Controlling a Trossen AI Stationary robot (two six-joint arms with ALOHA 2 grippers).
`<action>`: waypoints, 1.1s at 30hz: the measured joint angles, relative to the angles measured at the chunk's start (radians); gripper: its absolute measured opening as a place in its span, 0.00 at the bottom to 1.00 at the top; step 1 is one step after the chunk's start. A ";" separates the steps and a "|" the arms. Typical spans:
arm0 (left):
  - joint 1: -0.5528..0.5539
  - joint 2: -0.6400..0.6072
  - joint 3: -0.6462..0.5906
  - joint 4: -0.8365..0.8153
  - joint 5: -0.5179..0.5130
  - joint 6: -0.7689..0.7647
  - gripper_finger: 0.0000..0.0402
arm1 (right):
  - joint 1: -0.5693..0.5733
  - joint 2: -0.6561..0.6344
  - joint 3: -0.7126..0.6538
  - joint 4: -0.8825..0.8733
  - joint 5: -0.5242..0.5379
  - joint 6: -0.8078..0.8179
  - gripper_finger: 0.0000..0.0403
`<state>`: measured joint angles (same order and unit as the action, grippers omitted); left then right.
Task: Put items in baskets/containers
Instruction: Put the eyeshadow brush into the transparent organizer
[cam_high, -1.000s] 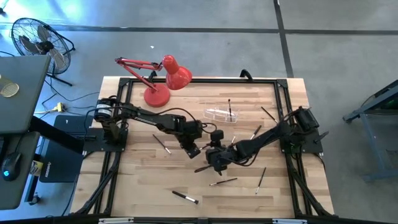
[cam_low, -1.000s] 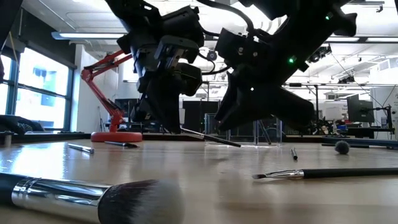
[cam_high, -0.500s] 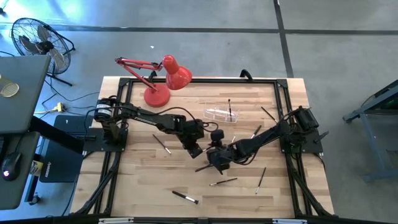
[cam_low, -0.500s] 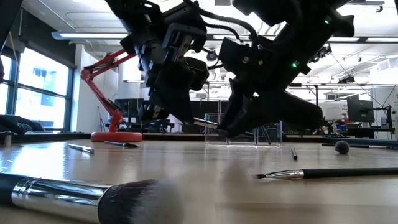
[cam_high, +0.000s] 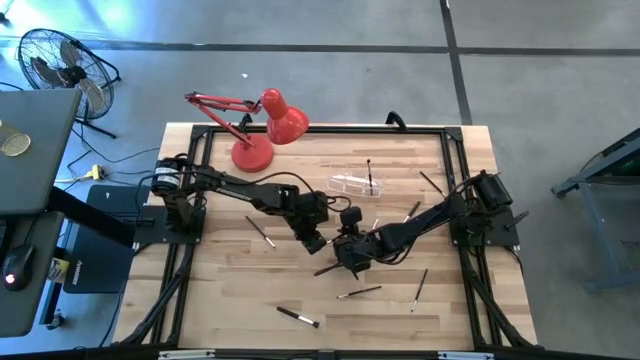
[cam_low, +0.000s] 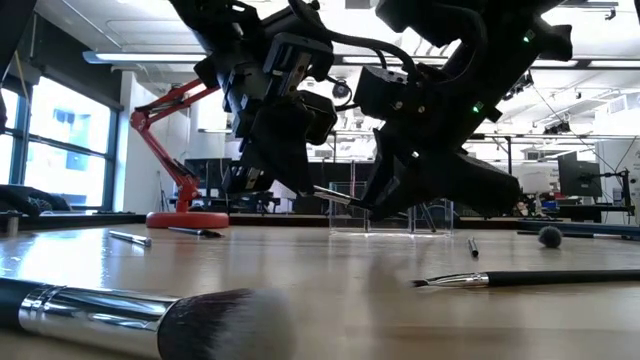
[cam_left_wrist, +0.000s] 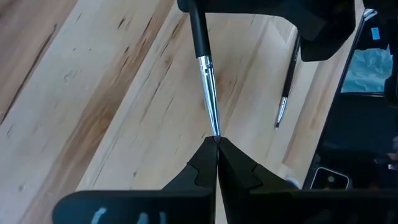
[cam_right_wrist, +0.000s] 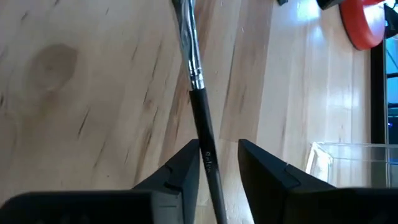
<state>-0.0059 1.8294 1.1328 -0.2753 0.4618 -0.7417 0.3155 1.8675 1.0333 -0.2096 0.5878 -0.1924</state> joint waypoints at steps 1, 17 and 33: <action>0.000 0.000 0.000 0.003 0.000 -0.001 0.00 | -0.002 0.000 0.000 0.000 -0.007 0.000 0.23; 0.000 0.000 0.000 0.041 0.006 -0.023 0.00 | -0.006 0.000 0.000 -0.016 -0.064 0.015 0.04; 0.001 0.000 0.000 0.039 -0.001 0.000 0.15 | -0.008 0.000 0.000 -0.038 -0.072 0.168 0.04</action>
<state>-0.0046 1.8290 1.1328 -0.2359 0.4605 -0.7421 0.3077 1.8671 1.0332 -0.2479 0.5163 -0.0247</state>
